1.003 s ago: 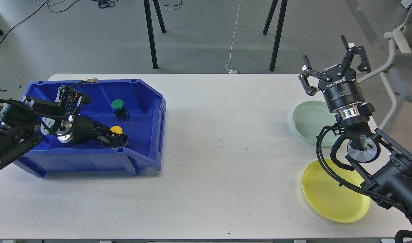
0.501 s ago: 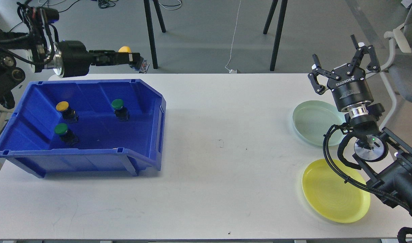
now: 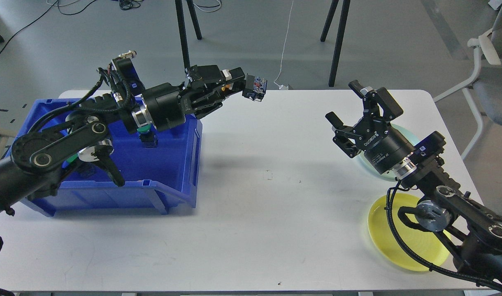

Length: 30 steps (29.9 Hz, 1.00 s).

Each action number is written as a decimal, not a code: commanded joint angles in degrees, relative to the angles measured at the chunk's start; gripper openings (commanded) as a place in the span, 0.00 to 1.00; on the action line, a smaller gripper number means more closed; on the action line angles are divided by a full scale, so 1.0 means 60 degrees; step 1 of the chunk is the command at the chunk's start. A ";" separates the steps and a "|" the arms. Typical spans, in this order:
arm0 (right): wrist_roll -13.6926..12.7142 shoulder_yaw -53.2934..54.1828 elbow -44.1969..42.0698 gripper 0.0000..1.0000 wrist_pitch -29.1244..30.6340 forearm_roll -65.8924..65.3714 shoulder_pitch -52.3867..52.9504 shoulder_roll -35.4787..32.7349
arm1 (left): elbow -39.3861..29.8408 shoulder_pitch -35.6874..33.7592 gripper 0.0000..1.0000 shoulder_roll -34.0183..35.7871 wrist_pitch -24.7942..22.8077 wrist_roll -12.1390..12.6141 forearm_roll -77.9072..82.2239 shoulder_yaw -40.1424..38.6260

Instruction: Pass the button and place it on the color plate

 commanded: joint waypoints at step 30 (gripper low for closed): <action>-0.0001 -0.1242 -0.0995 0.97 -0.0376 -0.0083 0.1191 0.2656 | 0.0243 0.0421 0.11 -0.0535 -0.0001 -0.0002 -0.0142 0.0021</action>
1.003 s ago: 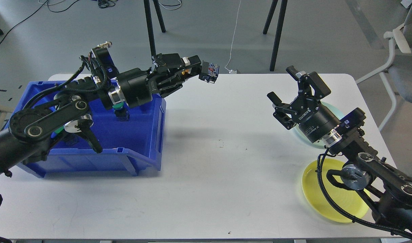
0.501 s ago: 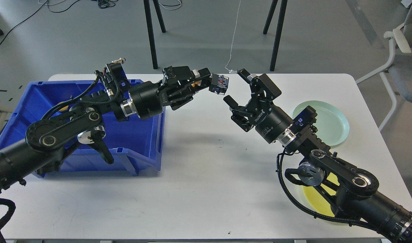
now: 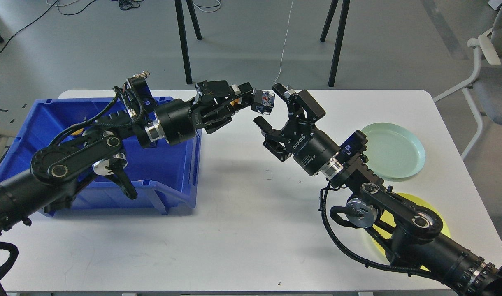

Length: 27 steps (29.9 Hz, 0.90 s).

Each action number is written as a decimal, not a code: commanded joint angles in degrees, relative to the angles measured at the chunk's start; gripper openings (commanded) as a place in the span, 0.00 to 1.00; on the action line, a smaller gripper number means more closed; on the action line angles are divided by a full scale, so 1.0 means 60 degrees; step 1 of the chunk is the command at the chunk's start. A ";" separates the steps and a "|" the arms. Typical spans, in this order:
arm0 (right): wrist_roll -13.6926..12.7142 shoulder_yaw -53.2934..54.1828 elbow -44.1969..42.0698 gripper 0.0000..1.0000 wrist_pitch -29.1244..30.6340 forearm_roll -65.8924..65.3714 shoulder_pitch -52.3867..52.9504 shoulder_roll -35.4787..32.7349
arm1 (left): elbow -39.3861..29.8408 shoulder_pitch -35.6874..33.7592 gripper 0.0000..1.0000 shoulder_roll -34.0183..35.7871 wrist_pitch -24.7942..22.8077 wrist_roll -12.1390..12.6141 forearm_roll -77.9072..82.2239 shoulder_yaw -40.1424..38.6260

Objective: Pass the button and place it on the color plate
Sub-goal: 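Grasp the button with the right gripper and open the left gripper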

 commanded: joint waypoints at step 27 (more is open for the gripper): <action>0.0000 0.0029 -0.0592 0.00 -0.0025 0.0113 0.0153 0.0542 | 0.0089 0.0044 0.85 -0.0118 0.0000 0.0000 -0.0291 -0.0044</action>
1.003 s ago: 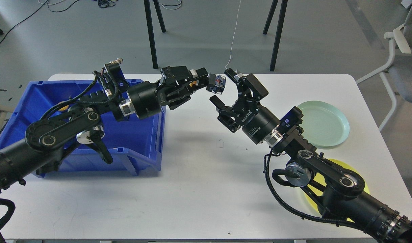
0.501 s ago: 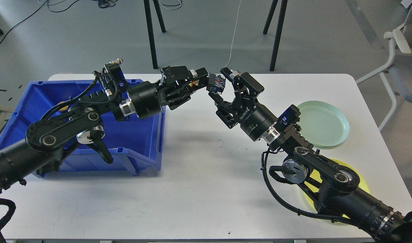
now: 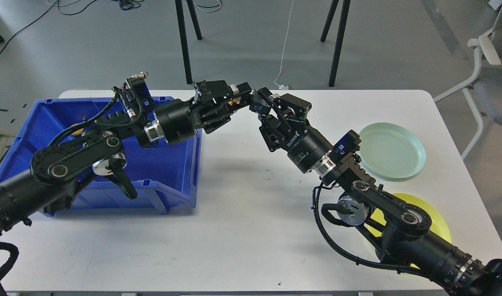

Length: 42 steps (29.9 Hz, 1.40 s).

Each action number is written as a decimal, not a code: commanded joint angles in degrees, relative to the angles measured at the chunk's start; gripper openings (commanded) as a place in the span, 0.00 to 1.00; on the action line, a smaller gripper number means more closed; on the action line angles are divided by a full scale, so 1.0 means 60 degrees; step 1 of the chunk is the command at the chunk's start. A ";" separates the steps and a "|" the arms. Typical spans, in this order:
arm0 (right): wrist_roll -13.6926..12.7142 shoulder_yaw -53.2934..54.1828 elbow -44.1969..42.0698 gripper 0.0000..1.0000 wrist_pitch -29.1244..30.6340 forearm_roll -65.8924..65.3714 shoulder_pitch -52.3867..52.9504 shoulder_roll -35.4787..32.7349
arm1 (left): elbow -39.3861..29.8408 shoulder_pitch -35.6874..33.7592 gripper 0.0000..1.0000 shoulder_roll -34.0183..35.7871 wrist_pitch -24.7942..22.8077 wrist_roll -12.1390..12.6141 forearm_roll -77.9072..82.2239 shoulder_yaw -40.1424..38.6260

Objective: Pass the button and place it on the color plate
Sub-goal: 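Grasp the button with the right gripper and open the left gripper, then carry the button with the right gripper onto the yellow plate, release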

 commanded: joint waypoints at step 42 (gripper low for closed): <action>-0.0003 0.1395 0.4054 0.60 -0.5905 -0.2943 -0.7884 -0.7460 | 0.0172 0.0108 0.96 -0.0125 -0.0002 0.0000 -0.0866 -0.0027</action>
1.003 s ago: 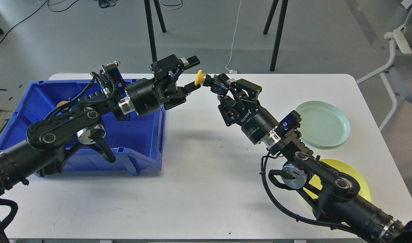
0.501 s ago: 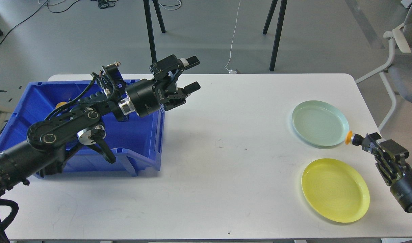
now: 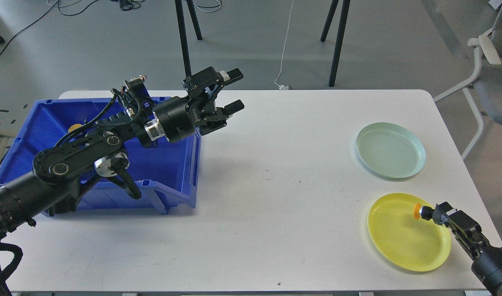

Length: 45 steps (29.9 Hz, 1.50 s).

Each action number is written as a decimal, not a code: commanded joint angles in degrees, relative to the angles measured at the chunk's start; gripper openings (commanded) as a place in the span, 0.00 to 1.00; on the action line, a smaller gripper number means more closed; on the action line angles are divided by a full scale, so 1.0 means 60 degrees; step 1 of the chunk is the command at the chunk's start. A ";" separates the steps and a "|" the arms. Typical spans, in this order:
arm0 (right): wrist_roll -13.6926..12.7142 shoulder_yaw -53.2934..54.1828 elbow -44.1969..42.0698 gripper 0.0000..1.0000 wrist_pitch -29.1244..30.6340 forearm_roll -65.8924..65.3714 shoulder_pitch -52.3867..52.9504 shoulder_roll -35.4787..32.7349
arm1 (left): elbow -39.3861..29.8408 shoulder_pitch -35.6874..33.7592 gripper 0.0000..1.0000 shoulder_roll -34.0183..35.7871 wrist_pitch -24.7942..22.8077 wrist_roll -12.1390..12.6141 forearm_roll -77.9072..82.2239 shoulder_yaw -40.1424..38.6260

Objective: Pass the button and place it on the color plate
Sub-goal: 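Carry the button with the right gripper onto the yellow plate, release, then withdraw the right gripper and lower the left gripper back into the bin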

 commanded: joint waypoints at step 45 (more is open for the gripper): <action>0.0000 0.1416 0.0159 0.88 0.3240 0.5281 0.2243 0.1489 | -0.1364 -0.3952 0.98 0.6694 -0.0001 0.0001 1.1544 0.4116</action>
